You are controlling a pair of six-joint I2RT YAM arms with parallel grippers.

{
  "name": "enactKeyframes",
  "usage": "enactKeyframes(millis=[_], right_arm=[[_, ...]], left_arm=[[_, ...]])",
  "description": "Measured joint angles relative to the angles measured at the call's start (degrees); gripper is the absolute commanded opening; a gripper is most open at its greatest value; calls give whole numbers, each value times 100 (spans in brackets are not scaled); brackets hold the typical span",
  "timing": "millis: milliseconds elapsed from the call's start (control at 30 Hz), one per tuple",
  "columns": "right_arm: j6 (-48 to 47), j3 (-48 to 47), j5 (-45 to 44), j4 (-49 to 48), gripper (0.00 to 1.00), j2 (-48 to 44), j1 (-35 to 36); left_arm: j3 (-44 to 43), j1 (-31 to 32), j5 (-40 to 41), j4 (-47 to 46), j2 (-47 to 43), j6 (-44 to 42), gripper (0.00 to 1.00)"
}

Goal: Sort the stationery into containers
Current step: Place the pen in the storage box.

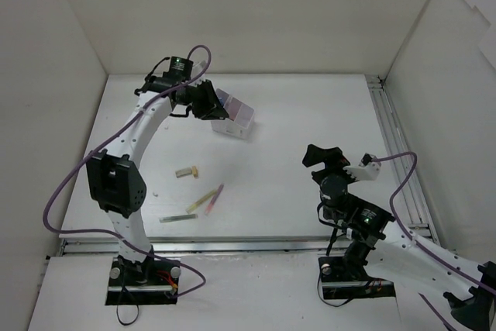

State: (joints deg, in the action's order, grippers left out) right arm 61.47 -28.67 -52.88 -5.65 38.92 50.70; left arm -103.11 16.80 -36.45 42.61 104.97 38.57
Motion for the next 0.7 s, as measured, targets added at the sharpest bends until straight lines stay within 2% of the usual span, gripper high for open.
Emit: enactKeyframes(millis=[300,433,700], right_arm=[[-2,17,-352,55,87,-94,-11],[-7,17,-439,76,88,-90,-11],[-15,57,-627,76,88,-133,-11]], left_arm=[[-2192,35,743,1777,1298,442,0],[-2181,90,1115,2175,1357,671,0],[-2312,94,1368,2483,1449,863,0]])
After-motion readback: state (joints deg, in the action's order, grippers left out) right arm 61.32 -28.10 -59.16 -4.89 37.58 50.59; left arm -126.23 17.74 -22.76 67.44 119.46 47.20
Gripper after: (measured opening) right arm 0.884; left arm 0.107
